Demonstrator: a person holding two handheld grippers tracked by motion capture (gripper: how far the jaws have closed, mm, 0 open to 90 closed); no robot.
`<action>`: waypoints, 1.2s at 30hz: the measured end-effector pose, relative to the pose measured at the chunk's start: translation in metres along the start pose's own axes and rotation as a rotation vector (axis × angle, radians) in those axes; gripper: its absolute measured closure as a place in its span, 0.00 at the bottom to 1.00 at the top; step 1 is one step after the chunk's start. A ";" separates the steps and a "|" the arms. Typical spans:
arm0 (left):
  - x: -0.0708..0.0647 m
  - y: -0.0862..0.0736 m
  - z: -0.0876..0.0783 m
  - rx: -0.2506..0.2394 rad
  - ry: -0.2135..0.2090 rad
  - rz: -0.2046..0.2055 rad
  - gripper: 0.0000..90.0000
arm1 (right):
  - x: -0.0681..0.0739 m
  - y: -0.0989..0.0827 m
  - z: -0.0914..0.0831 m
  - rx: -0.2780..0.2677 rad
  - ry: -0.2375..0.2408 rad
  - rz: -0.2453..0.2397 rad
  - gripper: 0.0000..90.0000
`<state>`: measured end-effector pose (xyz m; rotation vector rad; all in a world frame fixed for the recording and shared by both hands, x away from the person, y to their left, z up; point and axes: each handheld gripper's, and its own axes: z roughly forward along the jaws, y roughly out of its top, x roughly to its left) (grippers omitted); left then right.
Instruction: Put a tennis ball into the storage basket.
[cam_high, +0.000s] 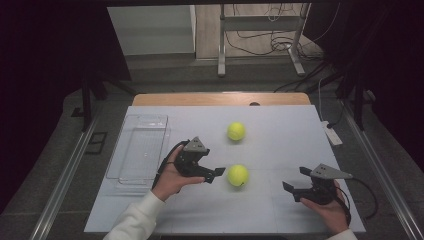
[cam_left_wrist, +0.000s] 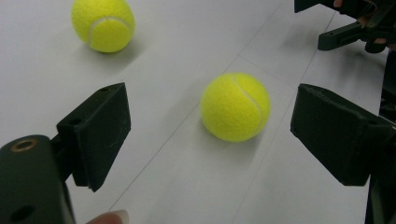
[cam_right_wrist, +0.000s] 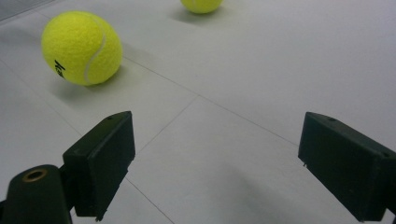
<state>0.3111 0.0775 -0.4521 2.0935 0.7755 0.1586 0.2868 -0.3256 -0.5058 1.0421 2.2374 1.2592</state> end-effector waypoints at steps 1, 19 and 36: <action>0.000 0.001 0.000 -0.002 0.000 0.002 0.15 | 0.000 0.000 0.000 -0.001 0.000 0.001 0.12; -0.009 0.016 0.023 0.041 -0.020 0.056 0.14 | -0.001 -0.001 0.001 0.010 0.003 -0.004 0.12; -0.013 0.025 0.034 0.057 -0.036 0.080 0.14 | -0.002 -0.002 -0.001 0.008 -0.001 -0.001 0.13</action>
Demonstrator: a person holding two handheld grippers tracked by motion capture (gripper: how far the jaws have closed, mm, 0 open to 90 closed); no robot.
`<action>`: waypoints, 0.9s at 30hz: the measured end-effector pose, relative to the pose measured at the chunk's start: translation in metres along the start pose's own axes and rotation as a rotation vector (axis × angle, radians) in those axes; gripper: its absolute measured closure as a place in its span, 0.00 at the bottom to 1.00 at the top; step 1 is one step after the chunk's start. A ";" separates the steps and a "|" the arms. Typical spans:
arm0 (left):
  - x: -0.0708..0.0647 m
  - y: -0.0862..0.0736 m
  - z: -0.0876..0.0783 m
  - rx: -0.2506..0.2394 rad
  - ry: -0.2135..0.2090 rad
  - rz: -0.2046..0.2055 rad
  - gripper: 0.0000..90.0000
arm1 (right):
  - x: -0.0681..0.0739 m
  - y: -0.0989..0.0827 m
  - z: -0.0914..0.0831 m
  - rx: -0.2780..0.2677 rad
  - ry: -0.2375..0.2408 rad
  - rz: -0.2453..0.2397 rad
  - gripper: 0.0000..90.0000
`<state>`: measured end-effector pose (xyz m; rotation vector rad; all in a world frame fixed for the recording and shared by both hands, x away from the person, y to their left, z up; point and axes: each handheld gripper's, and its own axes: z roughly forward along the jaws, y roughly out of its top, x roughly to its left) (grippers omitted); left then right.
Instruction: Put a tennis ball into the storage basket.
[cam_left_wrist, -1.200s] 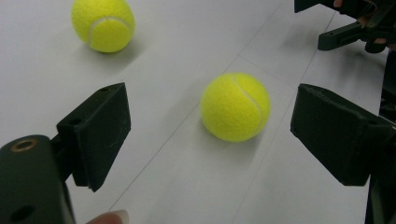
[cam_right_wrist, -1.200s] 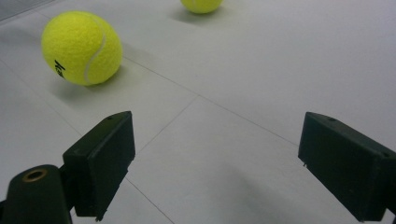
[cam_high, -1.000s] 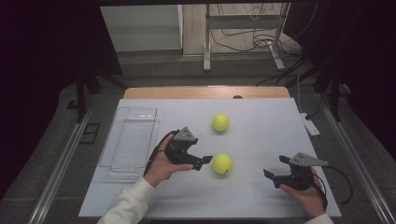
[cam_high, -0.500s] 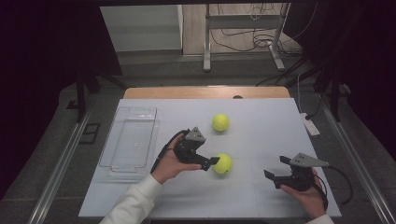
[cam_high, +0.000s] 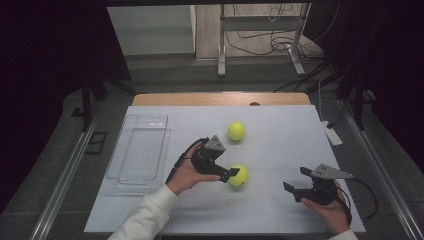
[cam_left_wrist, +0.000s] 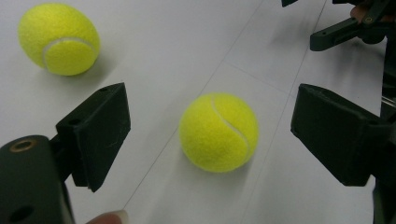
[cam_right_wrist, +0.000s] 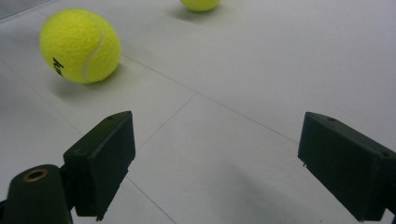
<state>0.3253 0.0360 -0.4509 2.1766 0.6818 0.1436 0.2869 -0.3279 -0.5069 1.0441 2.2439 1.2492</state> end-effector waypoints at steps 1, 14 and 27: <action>0.000 0.000 0.000 0.000 0.000 0.000 0.14 | 0.000 0.000 0.000 0.000 0.000 0.000 0.13; -0.003 0.010 0.006 0.003 -0.001 0.016 0.14 | 0.000 0.000 0.001 0.000 0.001 0.000 0.13; -0.001 0.014 0.020 0.051 0.008 0.023 0.14 | 0.000 0.000 0.000 0.000 0.003 0.007 0.13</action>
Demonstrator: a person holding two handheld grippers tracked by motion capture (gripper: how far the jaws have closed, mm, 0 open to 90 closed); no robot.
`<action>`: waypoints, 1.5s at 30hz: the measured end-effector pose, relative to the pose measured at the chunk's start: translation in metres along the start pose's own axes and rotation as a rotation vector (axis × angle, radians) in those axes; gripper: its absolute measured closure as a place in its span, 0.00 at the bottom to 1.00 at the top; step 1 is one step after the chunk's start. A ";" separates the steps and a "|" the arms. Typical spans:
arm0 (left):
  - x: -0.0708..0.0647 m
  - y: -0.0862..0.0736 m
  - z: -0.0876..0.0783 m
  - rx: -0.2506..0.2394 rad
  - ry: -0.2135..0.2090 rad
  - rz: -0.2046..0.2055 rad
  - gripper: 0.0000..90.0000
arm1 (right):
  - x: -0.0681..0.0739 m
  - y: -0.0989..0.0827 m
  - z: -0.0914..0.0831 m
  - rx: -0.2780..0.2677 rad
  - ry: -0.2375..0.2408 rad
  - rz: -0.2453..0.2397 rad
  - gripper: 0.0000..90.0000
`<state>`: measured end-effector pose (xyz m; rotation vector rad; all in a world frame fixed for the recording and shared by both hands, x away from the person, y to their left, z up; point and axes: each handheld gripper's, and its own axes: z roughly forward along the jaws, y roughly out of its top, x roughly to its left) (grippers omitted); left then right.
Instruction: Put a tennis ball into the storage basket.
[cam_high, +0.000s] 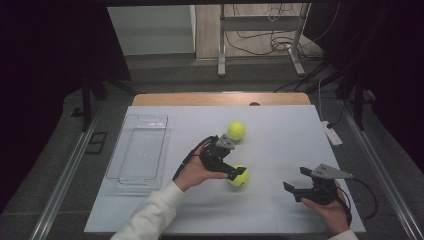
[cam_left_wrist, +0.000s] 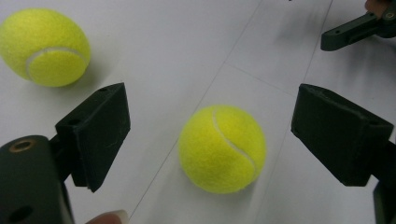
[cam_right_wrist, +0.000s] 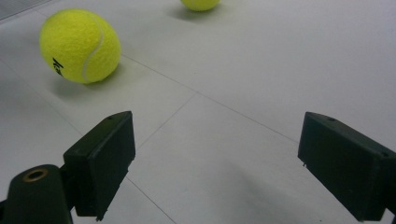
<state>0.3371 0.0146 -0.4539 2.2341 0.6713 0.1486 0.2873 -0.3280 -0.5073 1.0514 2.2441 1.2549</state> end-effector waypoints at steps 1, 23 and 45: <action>0.000 0.000 0.001 0.005 -0.001 0.004 0.14 | 0.000 0.000 0.000 0.000 0.000 0.001 0.13; -0.002 -0.002 0.022 0.099 -0.026 0.029 0.13 | 0.000 0.000 -0.001 0.003 0.002 0.001 0.13; -0.004 -0.005 0.041 0.178 -0.050 0.039 0.06 | 0.000 0.000 0.000 0.008 0.000 -0.005 0.13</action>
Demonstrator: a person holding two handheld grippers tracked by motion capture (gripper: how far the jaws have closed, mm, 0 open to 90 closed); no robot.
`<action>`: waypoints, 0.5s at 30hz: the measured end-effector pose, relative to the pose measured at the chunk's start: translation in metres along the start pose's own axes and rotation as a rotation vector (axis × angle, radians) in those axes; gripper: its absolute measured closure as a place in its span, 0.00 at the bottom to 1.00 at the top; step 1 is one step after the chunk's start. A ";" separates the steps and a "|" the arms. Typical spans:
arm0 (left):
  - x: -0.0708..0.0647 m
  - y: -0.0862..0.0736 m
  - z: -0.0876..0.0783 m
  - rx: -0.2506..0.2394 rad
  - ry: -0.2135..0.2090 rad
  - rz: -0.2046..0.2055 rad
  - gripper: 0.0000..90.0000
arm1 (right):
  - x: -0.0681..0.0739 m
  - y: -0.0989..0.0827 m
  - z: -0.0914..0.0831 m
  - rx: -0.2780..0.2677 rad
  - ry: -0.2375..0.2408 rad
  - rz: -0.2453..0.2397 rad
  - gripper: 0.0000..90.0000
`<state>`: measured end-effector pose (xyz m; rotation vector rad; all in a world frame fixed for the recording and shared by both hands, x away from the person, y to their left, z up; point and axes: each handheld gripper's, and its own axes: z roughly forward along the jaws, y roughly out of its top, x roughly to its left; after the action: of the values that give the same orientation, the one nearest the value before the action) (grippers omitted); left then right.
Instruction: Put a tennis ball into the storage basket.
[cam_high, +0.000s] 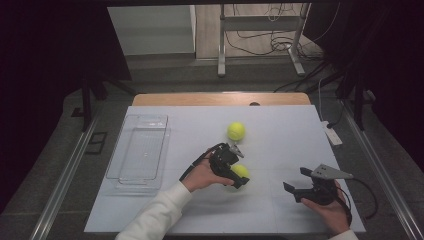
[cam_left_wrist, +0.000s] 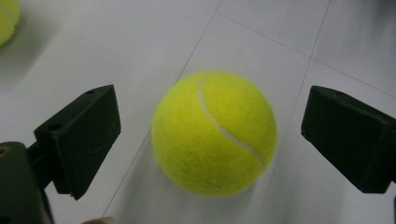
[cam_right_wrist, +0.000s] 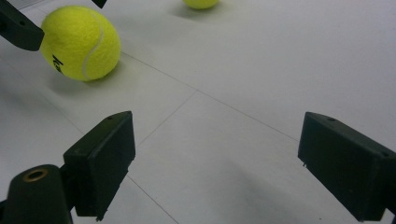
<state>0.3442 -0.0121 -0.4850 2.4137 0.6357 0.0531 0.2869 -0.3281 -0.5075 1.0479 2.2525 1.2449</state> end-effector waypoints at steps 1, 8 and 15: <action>0.000 0.000 0.000 0.000 0.000 0.000 0.06 | 0.000 0.000 0.000 0.000 0.000 0.000 0.13; -0.002 0.000 0.008 0.034 0.002 0.007 0.06 | 0.000 0.000 0.000 0.002 0.000 -0.001 0.13; -0.005 -0.001 0.015 0.069 0.009 0.030 0.08 | 0.000 0.000 0.000 -0.001 0.001 0.000 0.13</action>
<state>0.3426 -0.0220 -0.4970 2.4905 0.6149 0.0560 0.2870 -0.3283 -0.5076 1.0476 2.2523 1.2469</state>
